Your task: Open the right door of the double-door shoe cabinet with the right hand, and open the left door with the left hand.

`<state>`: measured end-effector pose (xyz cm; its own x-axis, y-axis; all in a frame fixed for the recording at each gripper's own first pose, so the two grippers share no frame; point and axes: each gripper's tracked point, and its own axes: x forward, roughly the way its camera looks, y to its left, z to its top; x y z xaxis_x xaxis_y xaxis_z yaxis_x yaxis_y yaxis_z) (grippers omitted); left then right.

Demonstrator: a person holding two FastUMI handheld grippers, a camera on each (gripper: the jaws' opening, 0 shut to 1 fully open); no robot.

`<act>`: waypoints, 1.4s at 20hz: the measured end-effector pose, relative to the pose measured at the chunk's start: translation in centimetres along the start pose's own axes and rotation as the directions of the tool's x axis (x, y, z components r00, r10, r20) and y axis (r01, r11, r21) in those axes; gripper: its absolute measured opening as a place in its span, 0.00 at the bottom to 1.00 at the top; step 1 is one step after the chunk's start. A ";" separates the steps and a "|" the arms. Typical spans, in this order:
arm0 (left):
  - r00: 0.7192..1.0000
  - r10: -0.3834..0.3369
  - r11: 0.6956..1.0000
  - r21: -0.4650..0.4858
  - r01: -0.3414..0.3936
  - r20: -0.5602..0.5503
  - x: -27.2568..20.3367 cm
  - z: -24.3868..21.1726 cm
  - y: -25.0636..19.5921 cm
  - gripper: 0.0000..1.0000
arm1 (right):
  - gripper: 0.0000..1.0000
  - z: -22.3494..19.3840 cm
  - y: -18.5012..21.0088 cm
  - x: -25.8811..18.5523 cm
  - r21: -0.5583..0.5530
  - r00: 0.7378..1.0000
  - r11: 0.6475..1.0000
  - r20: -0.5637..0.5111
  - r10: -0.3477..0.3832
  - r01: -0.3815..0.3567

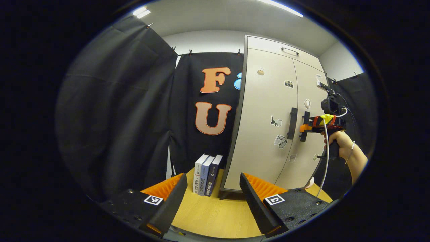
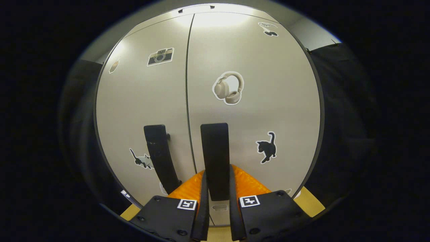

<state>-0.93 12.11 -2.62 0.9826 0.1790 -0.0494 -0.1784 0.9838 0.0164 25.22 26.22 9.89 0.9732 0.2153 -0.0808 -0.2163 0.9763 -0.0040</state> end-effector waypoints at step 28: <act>0.997 -0.051 0.999 -0.008 0.052 0.059 -5.4 2.1 -5.3 0.95 | 0.08 -0.2 -3.1 -7.2 -0.054 0.988 0.987 -0.021 0.150 -0.151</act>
<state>-5.19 5.87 -0.34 0.9918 0.1275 0.0088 -0.1275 0.9918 0.0057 18.85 21.66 10.23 0.9277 0.3593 -0.1012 -0.3651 0.9298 -0.0459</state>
